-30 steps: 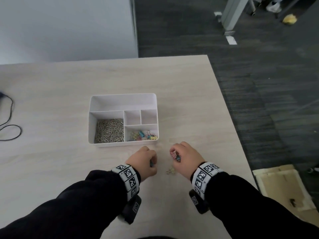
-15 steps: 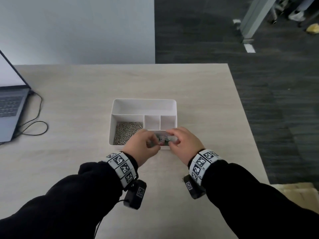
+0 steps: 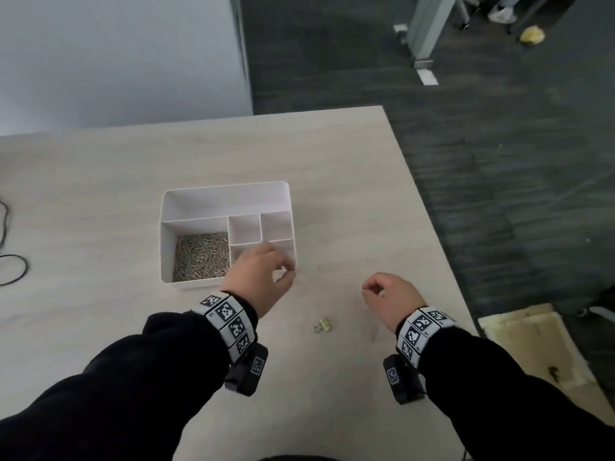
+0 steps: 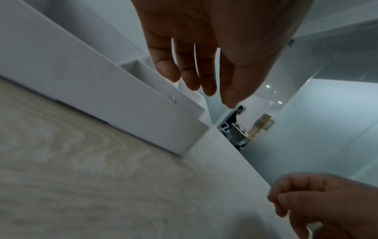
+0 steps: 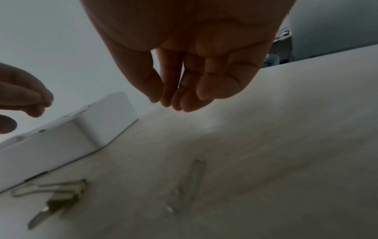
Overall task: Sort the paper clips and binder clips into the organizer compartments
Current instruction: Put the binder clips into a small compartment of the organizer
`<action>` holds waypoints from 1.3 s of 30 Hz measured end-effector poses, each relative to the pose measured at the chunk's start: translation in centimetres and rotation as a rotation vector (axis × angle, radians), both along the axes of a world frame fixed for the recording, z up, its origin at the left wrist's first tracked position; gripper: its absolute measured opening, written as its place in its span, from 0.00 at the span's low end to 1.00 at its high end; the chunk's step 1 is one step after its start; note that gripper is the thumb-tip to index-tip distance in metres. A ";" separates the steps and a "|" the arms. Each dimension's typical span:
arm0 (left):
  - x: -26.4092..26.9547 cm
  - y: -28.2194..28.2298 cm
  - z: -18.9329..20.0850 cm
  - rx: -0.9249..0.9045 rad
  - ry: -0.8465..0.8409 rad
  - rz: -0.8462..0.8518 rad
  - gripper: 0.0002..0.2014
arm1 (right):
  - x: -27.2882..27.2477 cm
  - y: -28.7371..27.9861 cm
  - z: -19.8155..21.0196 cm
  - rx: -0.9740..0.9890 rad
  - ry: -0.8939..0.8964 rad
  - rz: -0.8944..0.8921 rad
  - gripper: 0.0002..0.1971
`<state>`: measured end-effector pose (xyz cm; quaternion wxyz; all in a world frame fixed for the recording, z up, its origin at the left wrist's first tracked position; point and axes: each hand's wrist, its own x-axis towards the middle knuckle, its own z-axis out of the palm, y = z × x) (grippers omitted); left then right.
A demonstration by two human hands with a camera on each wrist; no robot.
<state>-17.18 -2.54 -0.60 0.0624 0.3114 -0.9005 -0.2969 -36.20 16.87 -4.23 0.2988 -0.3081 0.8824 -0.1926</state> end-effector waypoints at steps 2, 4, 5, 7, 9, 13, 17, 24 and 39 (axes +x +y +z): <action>-0.9 2.0 -0.5 0.067 -0.075 -0.128 0.02 | -0.2 1.5 -0.3 0.079 -0.013 0.015 0.02; -1.8 4.0 -1.4 0.112 -0.220 -0.219 0.08 | -0.2 3.0 -0.5 0.157 0.014 0.062 0.02; -2.1 4.9 -2.0 0.121 -0.290 -0.251 0.12 | 0.0 3.6 -0.4 0.192 0.035 0.086 0.04; -2.6 6.4 -3.1 0.136 -0.385 -0.288 0.18 | 0.4 4.6 -0.4 0.247 0.052 0.108 0.08; -2.7 7.2 -3.9 0.138 -0.445 -0.315 0.19 | 1.0 4.9 -0.3 0.284 0.039 0.109 0.11; -2.0 7.4 -4.4 0.117 -0.467 -0.317 0.10 | 2.1 4.0 -0.4 0.288 0.044 0.166 0.08; -0.6 6.3 -4.3 0.131 -0.459 -0.267 0.09 | 3.1 2.1 -0.4 0.303 0.022 0.256 0.03; 4.4 2.6 -2.5 0.158 -0.370 -0.050 0.10 | 5.2 -2.1 0.3 0.359 0.055 0.488 0.04; 11.2 -2.7 -0.6 0.247 -0.157 0.114 0.09 | 13.2 -19.7 6.0 -0.330 -0.073 0.449 0.06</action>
